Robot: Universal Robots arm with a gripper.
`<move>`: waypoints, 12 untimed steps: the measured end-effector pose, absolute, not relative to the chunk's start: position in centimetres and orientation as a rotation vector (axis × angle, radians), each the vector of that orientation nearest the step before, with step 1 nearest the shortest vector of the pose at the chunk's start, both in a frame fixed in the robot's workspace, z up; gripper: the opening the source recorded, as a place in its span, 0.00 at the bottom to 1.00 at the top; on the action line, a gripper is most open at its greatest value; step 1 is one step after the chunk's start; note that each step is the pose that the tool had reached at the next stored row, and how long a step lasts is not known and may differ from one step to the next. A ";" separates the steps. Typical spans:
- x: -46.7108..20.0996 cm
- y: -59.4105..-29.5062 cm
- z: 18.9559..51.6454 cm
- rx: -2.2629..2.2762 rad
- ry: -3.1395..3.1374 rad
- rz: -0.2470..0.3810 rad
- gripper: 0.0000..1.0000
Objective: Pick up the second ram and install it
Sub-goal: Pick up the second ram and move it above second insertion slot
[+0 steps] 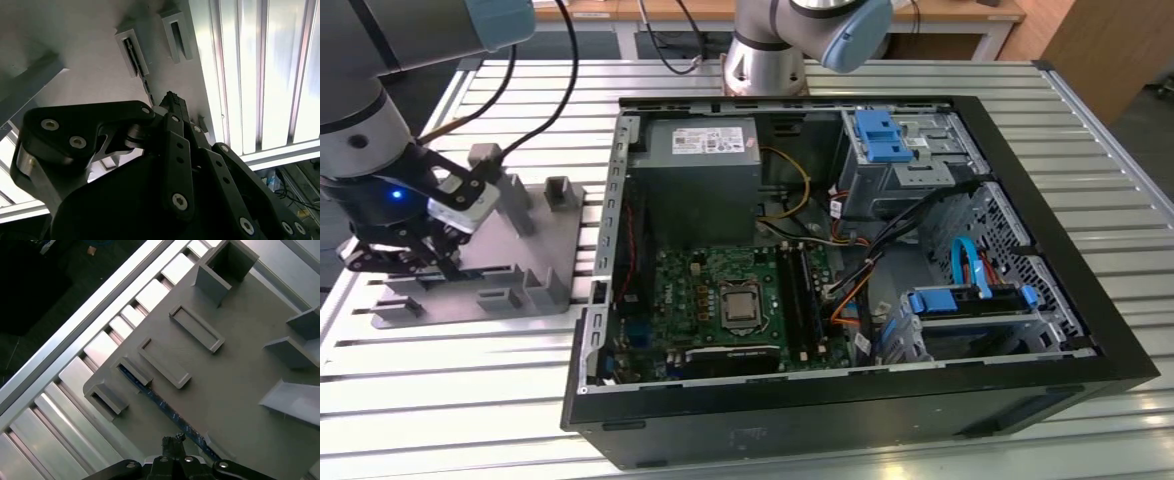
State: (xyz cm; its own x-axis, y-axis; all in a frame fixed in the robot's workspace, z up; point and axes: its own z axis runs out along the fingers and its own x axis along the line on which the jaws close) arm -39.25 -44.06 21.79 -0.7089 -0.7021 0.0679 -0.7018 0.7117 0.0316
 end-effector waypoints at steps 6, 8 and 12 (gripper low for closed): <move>-39.3 -44.1 21.8 1.214 -2.816 -0.003 0.10; -39.3 -44.1 21.8 1.230 -2.809 -0.003 0.10; -39.3 -44.1 21.8 1.261 -2.795 -0.001 0.10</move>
State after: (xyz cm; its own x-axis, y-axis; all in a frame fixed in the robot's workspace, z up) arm -39.26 -44.06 21.79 -0.6595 -0.7486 0.0679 -0.7485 0.6624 0.0316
